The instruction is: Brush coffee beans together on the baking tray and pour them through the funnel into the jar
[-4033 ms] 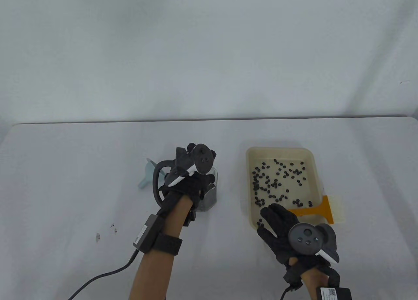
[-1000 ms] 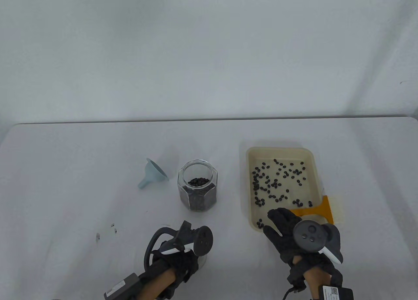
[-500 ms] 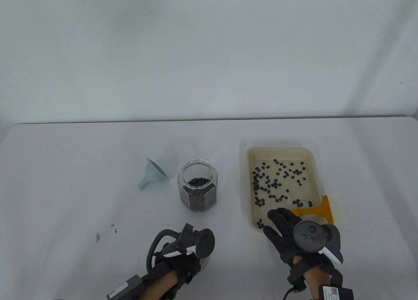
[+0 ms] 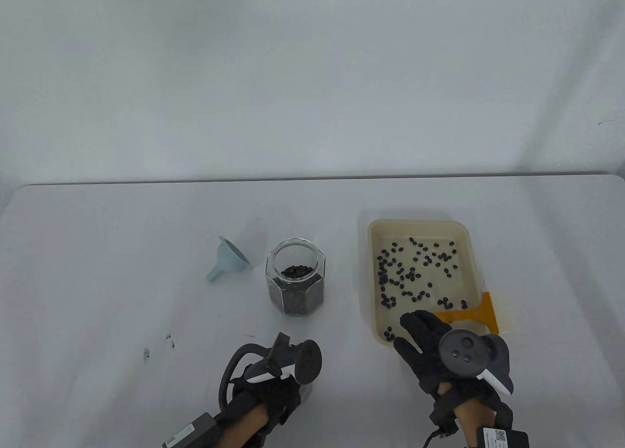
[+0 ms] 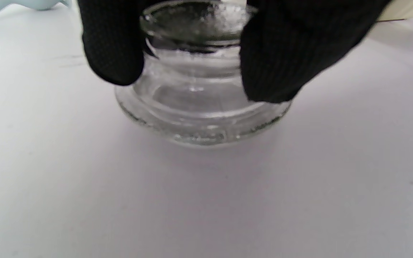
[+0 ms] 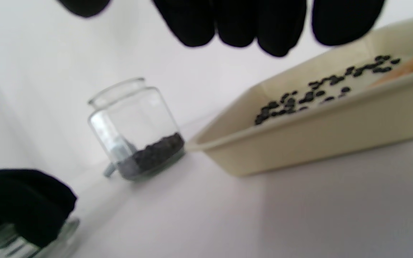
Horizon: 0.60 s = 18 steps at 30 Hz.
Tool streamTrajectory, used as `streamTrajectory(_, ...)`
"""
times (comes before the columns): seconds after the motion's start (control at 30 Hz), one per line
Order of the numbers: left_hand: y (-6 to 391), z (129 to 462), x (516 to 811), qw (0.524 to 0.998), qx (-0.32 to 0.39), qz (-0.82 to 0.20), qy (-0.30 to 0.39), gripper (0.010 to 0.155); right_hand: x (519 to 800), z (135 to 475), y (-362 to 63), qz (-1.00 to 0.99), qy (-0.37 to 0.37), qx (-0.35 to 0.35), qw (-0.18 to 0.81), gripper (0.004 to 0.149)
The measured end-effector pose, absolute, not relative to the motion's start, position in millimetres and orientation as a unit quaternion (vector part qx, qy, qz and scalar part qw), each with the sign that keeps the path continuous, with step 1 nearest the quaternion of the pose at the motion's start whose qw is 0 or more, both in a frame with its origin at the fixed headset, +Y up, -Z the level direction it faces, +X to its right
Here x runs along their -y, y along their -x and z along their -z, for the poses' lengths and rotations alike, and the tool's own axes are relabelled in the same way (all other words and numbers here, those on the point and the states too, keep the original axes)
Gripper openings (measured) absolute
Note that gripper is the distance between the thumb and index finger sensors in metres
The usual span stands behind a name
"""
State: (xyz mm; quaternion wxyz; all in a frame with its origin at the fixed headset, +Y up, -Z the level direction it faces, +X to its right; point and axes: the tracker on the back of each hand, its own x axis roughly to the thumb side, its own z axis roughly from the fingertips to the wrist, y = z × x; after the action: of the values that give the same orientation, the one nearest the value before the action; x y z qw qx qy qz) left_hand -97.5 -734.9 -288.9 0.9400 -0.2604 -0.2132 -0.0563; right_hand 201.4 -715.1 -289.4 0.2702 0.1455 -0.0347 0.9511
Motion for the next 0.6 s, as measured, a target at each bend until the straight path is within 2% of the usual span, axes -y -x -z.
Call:
streamTrajectory(0.27, 99.0, 286.8, 735.2, 0.944, 0.198, 0.054, 0.260, 0.067, 714.8, 289.4, -201.3, -0.949, -0.148, 0.036, 0.274, 0.067)
streamTrajectory(0.4, 101.4, 284.2, 726.8, 0.945, 0.187, 0.076, 0.257, 0.078, 714.5, 289.4, -201.6, -0.949, -0.148, 0.038, 0.276, 0.067)
streamTrajectory(0.5, 108.5, 284.5, 701.7, 0.955, 0.161, 0.077, 0.237, 0.078, 714.4, 289.4, -202.1, -0.949, -0.148, 0.040, 0.276, 0.067)
streamTrajectory(0.6, 127.3, 293.7, 664.1, 0.965, 0.115, 0.079, 0.221, 0.073, 714.4, 289.4, -202.3, -0.948, -0.147, 0.039, 0.278, 0.067)
